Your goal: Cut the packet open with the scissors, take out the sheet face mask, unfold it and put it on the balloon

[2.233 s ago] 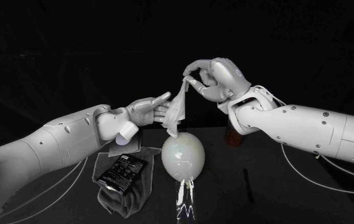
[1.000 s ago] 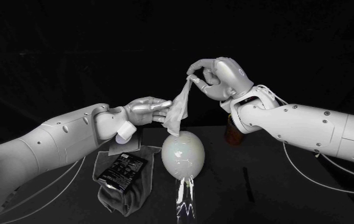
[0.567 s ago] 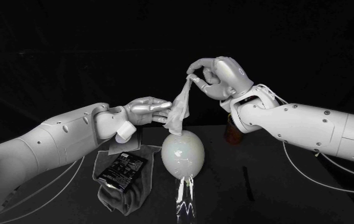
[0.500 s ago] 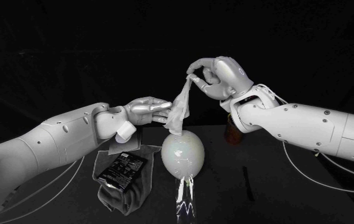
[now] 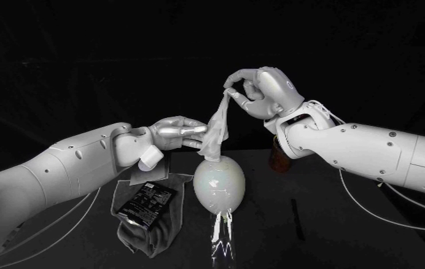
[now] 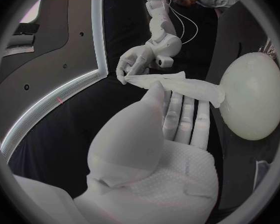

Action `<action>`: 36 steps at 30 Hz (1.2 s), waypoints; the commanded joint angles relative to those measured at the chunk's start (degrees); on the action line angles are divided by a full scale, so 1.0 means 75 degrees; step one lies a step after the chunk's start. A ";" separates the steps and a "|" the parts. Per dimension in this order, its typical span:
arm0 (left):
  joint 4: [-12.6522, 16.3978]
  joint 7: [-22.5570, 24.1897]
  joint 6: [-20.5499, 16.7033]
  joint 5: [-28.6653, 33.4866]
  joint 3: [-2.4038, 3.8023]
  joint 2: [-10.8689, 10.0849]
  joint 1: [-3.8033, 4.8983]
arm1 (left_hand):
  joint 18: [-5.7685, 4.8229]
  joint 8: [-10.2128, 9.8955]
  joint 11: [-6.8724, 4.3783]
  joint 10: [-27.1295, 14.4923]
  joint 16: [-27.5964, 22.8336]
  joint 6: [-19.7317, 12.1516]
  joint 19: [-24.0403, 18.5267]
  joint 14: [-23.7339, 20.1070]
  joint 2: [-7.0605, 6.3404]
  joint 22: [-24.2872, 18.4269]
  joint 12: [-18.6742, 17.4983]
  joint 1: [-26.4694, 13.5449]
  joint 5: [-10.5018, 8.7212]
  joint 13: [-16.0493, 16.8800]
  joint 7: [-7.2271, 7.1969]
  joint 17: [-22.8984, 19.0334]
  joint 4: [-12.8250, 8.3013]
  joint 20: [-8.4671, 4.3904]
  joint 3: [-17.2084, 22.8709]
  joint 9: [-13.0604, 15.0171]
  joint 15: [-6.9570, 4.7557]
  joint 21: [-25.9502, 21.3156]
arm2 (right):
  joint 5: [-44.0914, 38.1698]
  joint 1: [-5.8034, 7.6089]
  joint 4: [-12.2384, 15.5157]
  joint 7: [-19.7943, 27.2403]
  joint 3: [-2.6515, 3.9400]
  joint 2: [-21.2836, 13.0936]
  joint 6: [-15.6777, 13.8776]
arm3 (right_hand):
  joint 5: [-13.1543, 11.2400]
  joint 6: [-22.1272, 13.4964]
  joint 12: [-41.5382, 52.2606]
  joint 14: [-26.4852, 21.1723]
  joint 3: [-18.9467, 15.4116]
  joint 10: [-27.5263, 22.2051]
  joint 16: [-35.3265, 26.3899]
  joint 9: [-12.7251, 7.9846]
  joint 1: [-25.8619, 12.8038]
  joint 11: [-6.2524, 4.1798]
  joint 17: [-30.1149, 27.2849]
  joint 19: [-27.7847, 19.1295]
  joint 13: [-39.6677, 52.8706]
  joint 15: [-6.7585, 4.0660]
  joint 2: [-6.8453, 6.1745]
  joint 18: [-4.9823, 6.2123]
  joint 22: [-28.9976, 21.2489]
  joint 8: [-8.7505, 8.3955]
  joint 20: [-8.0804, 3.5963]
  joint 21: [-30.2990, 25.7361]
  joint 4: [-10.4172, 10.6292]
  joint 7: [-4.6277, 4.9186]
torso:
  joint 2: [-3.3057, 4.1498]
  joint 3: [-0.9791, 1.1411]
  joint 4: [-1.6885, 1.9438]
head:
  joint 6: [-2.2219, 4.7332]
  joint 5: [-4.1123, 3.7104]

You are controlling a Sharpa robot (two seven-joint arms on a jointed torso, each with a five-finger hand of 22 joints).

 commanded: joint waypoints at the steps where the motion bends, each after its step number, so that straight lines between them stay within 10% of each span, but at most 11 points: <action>1: 0.0034 0.0131 -0.0120 -0.0253 0.0006 0.0024 0.0011 | -0.0013 0.0050 -0.0064 0.0106 0.0088 0.0115 0.0112 0.0096 0.0022 0.0019 0.0078 0.0135 0.0012 -0.0007 -0.0019 0.0021 -0.0006 0.0005 0.0087 -0.0004 -0.0031 0.0056 | -0.0011 0.0002 0.0027 -0.0016 0.0005 -0.0006 -0.0227 | 0.0027 0.0049 0.0033 0.0812 -0.0046 0.0058 0.0032 0.0013 0.0061 0.0014 0.2007 0.0055 0.0718 0.0011 0.0020 -0.0069 0.1490 0.0080 -0.0002 0.0050 0.0012 -0.0010 | -0.0002 0.0001 -0.0004 | -0.0014 0.0005; 27: 0.0169 0.0784 -0.1104 -0.0611 0.0006 0.0024 0.0011 | 0.0246 0.0460 -0.0462 0.0968 0.0492 0.0758 0.0657 0.0892 0.0256 0.0091 0.0549 0.0368 0.0012 0.0129 -0.0339 0.0029 0.0095 -0.0024 0.0697 0.0196 -0.0387 0.0277 | -0.0010 -0.0024 0.0049 -0.0071 0.0001 -0.0045 -0.0122 | 0.0027 0.0049 0.0033 0.0812 -0.0046 0.0058 0.0032 0.0013 0.0061 0.0014 0.2007 0.0055 0.0718 0.0011 0.0020 -0.0069 0.1490 0.0080 -0.0002 0.0050 0.0012 -0.0010 | 0.0000 0.0002 -0.0002 | -0.0045 0.0013; 36: 0.0255 0.1086 -0.1703 -0.0573 0.0008 -0.0052 0.0014 | 0.0247 0.0585 -0.0449 0.0922 0.0390 0.0625 0.0696 0.0914 0.0063 0.0106 0.0569 0.0261 0.0020 0.0186 -0.0334 -0.0084 0.0074 -0.0039 0.1247 0.0430 -0.0371 0.0307 | -0.0010 -0.0071 0.0075 -0.0117 -0.0016 -0.0139 -0.0044 | 0.0027 0.0054 0.0025 0.0812 -0.0065 0.0057 0.0032 -0.0001 0.0084 0.0013 0.2007 0.0048 0.0719 0.0010 0.0022 -0.0066 0.1486 0.0074 -0.0002 0.0037 0.0017 -0.0010 | -0.0002 0.0002 -0.0002 | -0.0036 0.0011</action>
